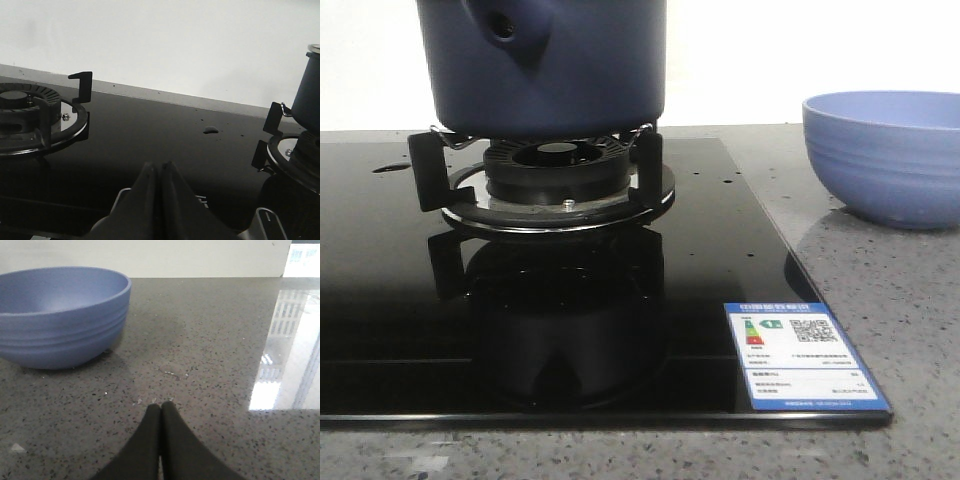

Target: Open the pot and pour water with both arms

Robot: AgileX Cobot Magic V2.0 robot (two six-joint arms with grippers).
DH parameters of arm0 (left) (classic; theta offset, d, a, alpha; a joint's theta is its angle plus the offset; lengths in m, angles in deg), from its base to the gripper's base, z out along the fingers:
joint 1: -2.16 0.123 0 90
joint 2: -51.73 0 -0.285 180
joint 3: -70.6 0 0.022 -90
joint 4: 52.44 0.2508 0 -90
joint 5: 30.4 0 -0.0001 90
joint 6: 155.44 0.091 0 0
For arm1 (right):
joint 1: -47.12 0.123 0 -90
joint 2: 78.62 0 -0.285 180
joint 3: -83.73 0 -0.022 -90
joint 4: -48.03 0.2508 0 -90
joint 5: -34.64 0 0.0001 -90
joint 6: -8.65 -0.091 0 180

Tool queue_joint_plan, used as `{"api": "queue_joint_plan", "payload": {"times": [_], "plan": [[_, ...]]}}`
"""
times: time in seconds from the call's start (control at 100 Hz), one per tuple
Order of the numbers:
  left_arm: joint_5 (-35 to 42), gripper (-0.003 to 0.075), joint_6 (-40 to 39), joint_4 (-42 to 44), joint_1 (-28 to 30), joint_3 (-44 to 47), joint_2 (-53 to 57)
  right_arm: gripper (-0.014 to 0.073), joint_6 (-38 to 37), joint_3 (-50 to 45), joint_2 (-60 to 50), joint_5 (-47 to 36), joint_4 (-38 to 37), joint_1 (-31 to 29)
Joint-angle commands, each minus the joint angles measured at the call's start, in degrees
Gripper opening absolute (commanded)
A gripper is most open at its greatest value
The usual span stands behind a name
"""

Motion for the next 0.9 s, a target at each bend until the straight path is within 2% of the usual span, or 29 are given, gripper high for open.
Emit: {"api": "queue_joint_plan", "payload": {"times": [0.0, 0.89], "plan": [[4.46, -0.0020, -0.43, -0.43, -0.29, 1.96, 1.56, -0.0062, 0.35, -1.42, -1.05, -4.34, -0.66, 0.07], [4.46, -0.0020, -0.43, -0.43, -0.29, 1.96, 1.56, -0.0062, 0.45, -1.42, -1.05, -4.34, -1.31, 0.07]]}}
